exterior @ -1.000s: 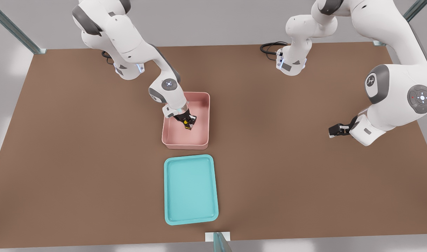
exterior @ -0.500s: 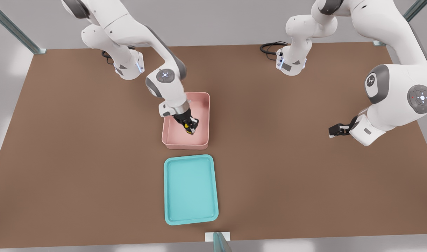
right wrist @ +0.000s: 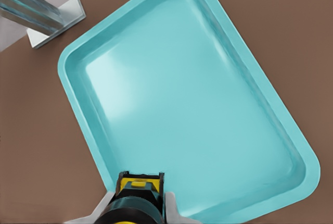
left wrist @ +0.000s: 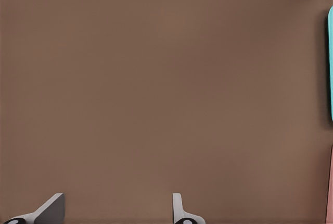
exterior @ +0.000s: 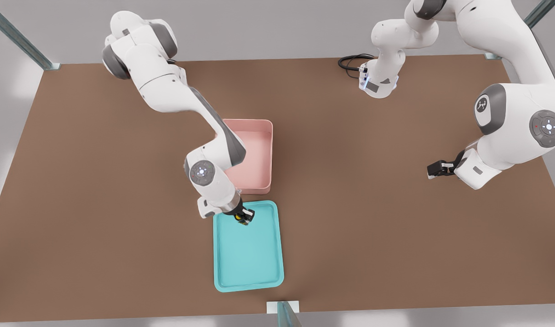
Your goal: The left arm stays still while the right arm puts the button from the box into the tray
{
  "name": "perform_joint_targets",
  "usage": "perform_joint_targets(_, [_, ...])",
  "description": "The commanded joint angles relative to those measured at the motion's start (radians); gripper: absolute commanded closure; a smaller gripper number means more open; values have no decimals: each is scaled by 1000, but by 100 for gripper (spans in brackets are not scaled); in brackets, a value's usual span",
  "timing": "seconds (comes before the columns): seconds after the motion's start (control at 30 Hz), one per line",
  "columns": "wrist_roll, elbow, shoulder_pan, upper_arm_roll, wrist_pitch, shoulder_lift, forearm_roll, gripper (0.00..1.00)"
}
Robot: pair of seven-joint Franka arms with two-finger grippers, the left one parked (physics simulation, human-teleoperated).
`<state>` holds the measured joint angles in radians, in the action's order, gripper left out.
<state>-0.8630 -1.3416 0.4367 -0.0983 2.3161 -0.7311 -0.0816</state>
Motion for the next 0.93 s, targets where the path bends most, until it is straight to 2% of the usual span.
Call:
perform_joint_targets(0.0, [302,32,-3,-8,-14,-36,2,55])
perform_joint_targets(0.1, [337,38,-24,-6,62,-109,5,55])
perform_joint_targets(0.2, [357,145,-38,-4,62,-179,5,53])
perform_joint_targets(0.23, [357,147,-39,-3,60,-179,5,13])
perform_joint_targets(0.27, [357,151,-42,-1,60,-179,5,0])
perform_joint_targets(0.37, [355,151,-44,-1,46,-169,5,0])
perform_joint_targets(0.4, [357,160,-42,6,-53,-125,5,0])
perform_joint_targets(0.47, [383,203,-44,28,-421,59,16,0])
perform_joint_targets(0.5, [598,205,-61,63,-601,159,89,0])
perform_joint_targets(0.53, [881,199,-99,167,-814,315,94,0])
perform_joint_targets(0.6, [1029,180,-162,232,-943,452,166,0])
perform_joint_targets(0.63, [1003,133,-236,201,-931,495,94,0])
perform_joint_targets(0.67, [952,4,-276,157,-814,561,94,0])
perform_joint_targets(0.7, [961,12,-277,192,-808,504,97,0])
perform_joint_targets(0.73, [984,147,-297,206,-834,378,98,0])
perform_joint_targets(0.77, [986,167,-297,207,-828,331,98,0])
perform_joint_targets(0.83, [978,222,-297,210,-833,274,97,0])
perform_joint_targets(0.9, [977,225,-294,216,-824,274,95,0])
